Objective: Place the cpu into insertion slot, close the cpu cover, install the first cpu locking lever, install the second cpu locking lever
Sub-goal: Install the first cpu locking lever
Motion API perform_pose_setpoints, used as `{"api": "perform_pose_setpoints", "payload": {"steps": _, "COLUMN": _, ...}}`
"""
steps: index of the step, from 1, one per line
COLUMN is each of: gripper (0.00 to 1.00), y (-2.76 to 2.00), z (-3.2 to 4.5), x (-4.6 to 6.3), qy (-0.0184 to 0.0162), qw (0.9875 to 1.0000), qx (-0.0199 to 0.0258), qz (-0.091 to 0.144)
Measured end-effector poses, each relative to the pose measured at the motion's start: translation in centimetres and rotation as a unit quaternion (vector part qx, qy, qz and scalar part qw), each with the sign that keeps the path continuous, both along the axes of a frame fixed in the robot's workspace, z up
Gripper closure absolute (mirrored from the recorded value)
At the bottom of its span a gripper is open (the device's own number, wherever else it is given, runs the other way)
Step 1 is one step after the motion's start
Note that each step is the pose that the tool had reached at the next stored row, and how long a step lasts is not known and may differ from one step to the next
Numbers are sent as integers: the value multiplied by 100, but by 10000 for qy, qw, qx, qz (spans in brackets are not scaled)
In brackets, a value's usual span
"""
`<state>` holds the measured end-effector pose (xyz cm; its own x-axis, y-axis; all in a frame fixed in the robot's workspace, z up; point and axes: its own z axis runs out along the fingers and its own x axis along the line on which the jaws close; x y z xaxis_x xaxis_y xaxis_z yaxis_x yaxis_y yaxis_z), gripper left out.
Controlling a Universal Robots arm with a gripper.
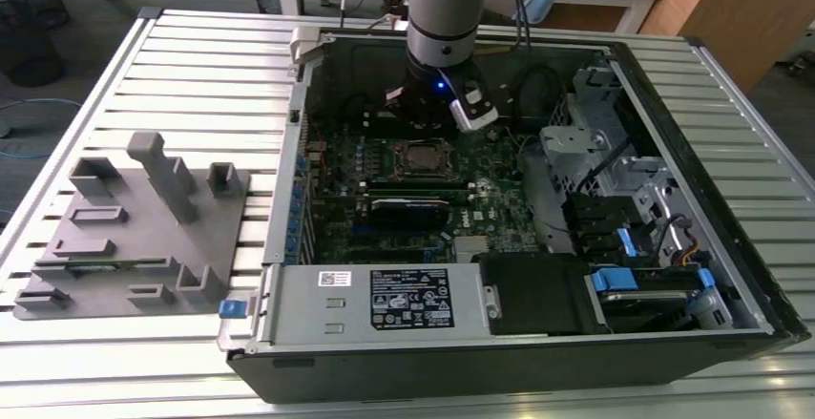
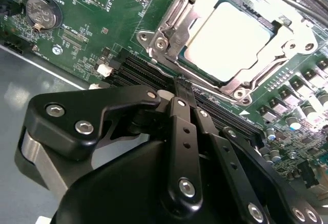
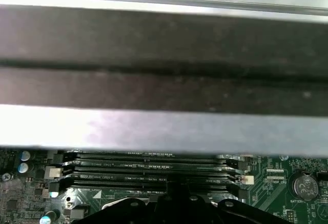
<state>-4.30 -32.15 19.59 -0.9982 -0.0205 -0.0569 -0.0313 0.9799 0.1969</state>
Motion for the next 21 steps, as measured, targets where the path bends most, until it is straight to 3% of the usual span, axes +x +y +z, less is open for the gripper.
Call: {"api": "perform_pose_setpoints", "payload": {"steps": 21, "gripper": 89, "y": 3, "z": 7, "x": 33, "qy": 1, "qw": 10000, "qx": -21, "qz": 0}}
